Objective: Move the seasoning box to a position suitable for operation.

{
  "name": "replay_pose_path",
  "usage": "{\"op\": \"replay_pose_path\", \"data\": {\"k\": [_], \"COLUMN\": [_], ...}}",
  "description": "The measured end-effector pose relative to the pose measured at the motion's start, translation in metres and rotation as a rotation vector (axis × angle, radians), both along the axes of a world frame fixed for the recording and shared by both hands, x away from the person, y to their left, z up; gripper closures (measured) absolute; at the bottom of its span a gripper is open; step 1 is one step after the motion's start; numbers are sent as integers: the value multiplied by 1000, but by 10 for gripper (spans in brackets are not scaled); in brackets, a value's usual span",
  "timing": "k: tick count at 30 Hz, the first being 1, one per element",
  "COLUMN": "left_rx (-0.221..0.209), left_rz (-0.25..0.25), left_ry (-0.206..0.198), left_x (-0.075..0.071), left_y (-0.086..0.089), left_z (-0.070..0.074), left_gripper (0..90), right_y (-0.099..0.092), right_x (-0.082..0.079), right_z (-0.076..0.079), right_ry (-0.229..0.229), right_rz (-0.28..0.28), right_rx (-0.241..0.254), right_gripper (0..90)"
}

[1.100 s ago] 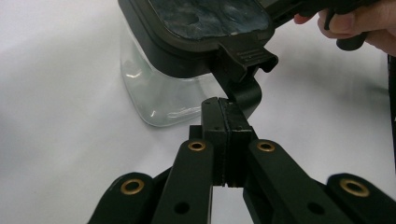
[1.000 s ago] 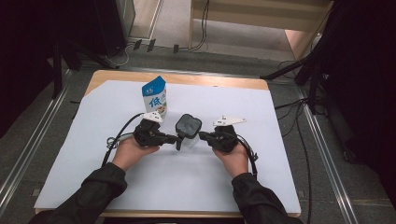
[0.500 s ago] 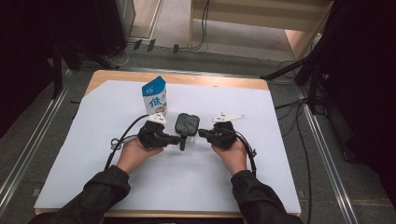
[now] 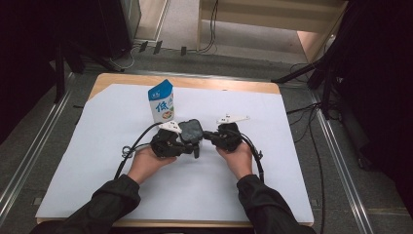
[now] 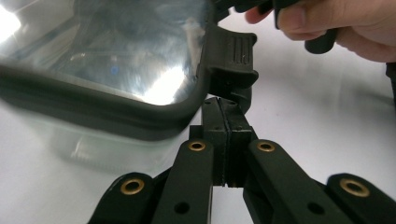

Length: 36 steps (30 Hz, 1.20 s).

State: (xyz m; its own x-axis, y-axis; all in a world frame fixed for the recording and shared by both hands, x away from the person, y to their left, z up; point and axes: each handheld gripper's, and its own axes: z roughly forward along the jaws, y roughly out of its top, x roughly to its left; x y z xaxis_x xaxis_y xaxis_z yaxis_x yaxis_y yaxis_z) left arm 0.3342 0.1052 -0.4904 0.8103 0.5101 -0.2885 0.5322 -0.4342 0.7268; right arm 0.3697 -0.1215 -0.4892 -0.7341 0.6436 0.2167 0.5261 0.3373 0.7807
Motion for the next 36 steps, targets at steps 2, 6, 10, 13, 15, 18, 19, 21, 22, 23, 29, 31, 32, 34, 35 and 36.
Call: {"op": "replay_pose_path", "data": {"k": [2, 6, 10, 13, 15, 18, 19, 21, 22, 23, 29, 31, 32, 34, 35, 36], "left_rx": [-1, -9, -19, -10, -15, -6, -6, -9, -6, -8, -56, -63, -53, -35, -39, -42], "left_rz": [8, 3, -17, -20, -21, -25, -27, -27, -24, -16, 19, 29, 28, 31, 32, 36], "left_ry": [0, 4, 34, 30, 34, 32, 33, 50, 53, 53, 27, 21, 16, 17, 17, 18], "left_x": [0, 1, 3, 0, -2, -5, -6, -7, -7, -7, -6, -5, -4, -4, -3, -3], "left_y": [-1, -2, 4, 11, 15, 22, 25, 31, 35, 38, 59, 63, 65, 66, 67, 68], "left_z": [0, -1, 1, 7, 10, 15, 16, 18, 19, 20, 26, 26, 26, 26, 26, 26], "left_gripper": [900, 900, 892, 863, 846, 797, 774, 718, 705, 690, 557, 515, 500, 460, 458, 450], "right_y": [3, 3, 1, -3, -6, -7, -8, -9, -10, -10, -15, -15, -16, -15, -14, -13], "right_x": [2, 5, 2, -2, -6, -10, -12, -15, -17, -19, -33, -39, -42, -47, -49, -51], "right_z": [0, -1, 2, 7, 10, 13, 14, 16, 17, 18, 23, 23, 22, 21, 20, 19], "right_ry": [-1, 8, -3, -17, -18, -19, -22, -25, -28, -25, -22, -11, -5, -6, -6, -4], "right_rz": [-1, -4, -9, -13, -12, -7, 0, 1, 0, 0, 14, 19, 20, 27, 32, 38], "right_rx": [-4, 10, 4, 20, 34, 42, 43, 47, 44, 42, 60, 61, 57, 60, 61, 57], "right_gripper": [900, 900, 900, 900, 900, 900, 900, 900, 900, 900, 900, 900, 900, 900, 900, 900]}}
